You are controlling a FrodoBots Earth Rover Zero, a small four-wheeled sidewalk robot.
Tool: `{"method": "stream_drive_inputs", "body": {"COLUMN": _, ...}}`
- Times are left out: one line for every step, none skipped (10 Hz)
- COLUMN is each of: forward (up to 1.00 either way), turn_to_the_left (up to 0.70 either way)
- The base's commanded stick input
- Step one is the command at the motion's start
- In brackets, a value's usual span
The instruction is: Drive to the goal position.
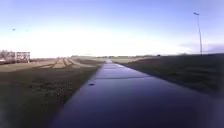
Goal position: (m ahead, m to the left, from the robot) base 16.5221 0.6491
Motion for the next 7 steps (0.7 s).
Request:
{"method": "stream_drive_inputs", "body": {"forward": 1.00, "turn_to_the_left": 0.00}}
{"method": "stream_drive_inputs", "body": {"forward": 1.00, "turn_to_the_left": 0.00}}
{"method": "stream_drive_inputs", "body": {"forward": 1.00, "turn_to_the_left": 0.00}}
{"method": "stream_drive_inputs", "body": {"forward": 1.00, "turn_to_the_left": 0.00}}
{"method": "stream_drive_inputs", "body": {"forward": 1.00, "turn_to_the_left": 0.00}}
{"method": "stream_drive_inputs", "body": {"forward": 1.00, "turn_to_the_left": 0.00}}
{"method": "stream_drive_inputs", "body": {"forward": 1.00, "turn_to_the_left": 0.03}}
